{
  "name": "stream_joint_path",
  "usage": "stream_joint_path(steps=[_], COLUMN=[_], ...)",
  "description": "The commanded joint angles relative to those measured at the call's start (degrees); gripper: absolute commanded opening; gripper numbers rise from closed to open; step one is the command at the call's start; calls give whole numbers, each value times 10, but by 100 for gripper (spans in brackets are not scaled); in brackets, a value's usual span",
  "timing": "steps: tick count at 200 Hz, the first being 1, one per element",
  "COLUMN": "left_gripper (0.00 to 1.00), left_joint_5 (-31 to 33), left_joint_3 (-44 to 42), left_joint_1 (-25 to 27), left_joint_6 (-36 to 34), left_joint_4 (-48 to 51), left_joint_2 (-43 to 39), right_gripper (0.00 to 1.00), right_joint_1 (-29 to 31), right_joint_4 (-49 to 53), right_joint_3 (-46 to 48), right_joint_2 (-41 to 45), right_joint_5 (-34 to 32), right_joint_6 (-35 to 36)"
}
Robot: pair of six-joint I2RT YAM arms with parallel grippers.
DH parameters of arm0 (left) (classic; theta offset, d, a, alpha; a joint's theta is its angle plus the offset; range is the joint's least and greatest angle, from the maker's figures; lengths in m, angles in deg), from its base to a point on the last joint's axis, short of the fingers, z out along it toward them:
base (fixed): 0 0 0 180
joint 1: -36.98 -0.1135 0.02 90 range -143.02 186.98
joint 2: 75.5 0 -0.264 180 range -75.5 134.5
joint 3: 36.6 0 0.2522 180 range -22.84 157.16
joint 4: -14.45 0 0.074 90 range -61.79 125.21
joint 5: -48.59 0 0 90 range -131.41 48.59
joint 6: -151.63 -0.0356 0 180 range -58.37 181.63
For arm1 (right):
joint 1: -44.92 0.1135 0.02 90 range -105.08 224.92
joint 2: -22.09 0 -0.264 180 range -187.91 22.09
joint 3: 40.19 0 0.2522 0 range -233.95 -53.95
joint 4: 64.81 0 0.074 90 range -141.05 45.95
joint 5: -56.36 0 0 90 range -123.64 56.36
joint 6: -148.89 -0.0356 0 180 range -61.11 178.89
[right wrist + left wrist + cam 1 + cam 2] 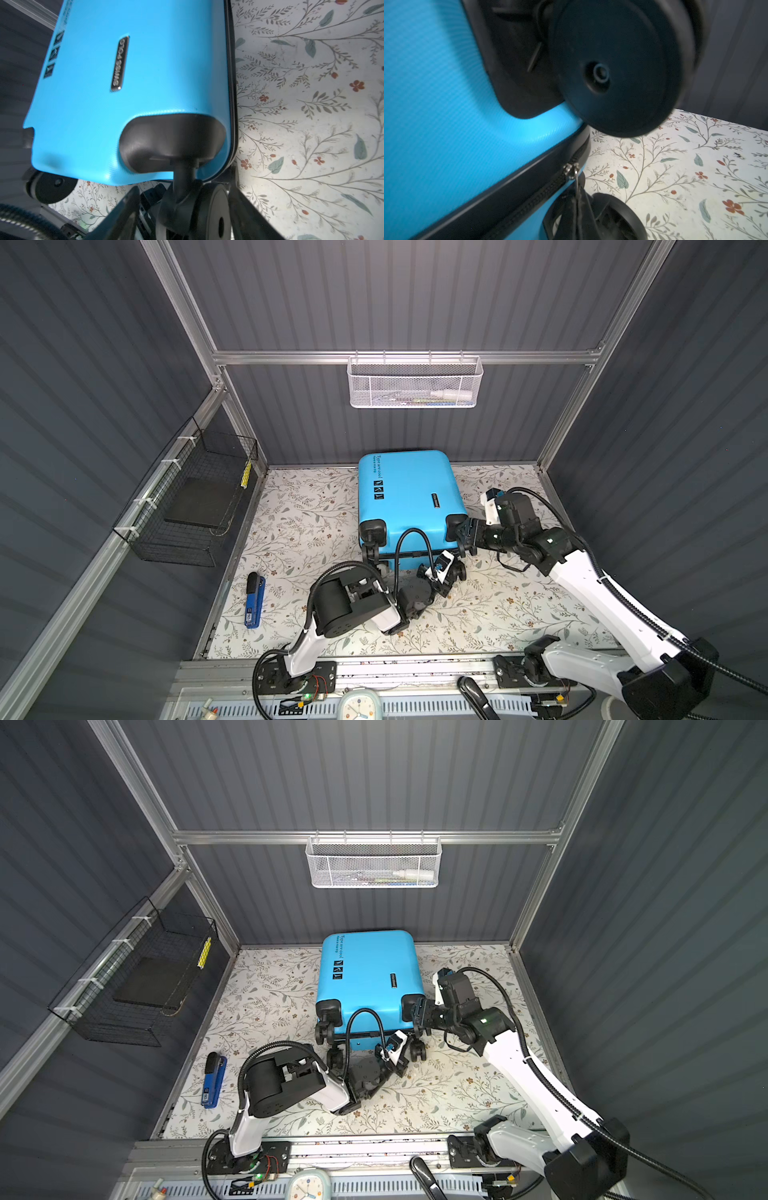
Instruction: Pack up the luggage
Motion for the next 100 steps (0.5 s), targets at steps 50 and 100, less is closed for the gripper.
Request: stream_joint_path(steps=[50, 100], left_gripper=[41, 93], left_joint_5=[-14, 6], left_joint_3=[-36, -81], left_joint_1=[16, 17], left_joint_6=[-17, -13], left_joint_4=[-43, 72], left_joint_2=[-67, -180], right_gripper=[79, 87], right_joint_1=[-51, -104], right_joint_4=[30, 38], right_joint_3=[-44, -31], right_joint_2=[42, 71], right_joint_5=[36, 60], right_joint_6=[9, 2])
